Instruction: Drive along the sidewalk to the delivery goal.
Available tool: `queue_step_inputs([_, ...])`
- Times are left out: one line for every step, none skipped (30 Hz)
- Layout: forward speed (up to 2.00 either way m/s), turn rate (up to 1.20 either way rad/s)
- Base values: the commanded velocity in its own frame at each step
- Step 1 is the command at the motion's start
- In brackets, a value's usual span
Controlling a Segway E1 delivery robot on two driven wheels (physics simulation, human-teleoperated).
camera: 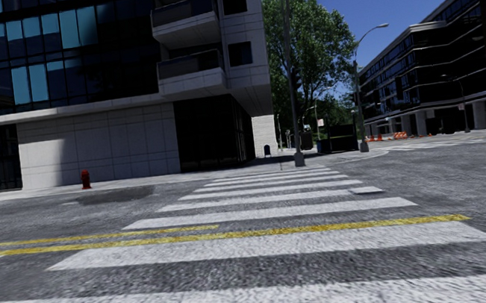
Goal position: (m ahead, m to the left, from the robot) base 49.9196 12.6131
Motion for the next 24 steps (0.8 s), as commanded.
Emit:
queue_step_inputs([2.0, 0.0])
queue_step_inputs([2.0, 0.0])
queue_step_inputs([2.0, 0.0])
queue_step_inputs([2.0, 0.0])
queue_step_inputs([2.0, 0.0])
queue_step_inputs([2.0, 0.0])
queue_step_inputs([2.0, 0.0])
queue_step_inputs([2.0, 0.0])
queue_step_inputs([2.0, 0.0])
queue_step_inputs([2.0, 0.0])
queue_step_inputs([2.0, 0.0])
queue_step_inputs([2.0, 0.0])
queue_step_inputs([2.0, 0.0])
queue_step_inputs([2.0, 0.0])
queue_step_inputs([2.0, 0.0])
queue_step_inputs([2.0, 0.0])
queue_step_inputs([2.0, 0.0])
queue_step_inputs([2.0, 0.0])
queue_step_inputs([2.0, 0.0])
queue_step_inputs([2.0, 0.0])
queue_step_inputs([2.0, 0.0])
queue_step_inputs([2.0, 0.0])
queue_step_inputs([2.0, 0.0])
queue_step_inputs([2.0, 0.0])
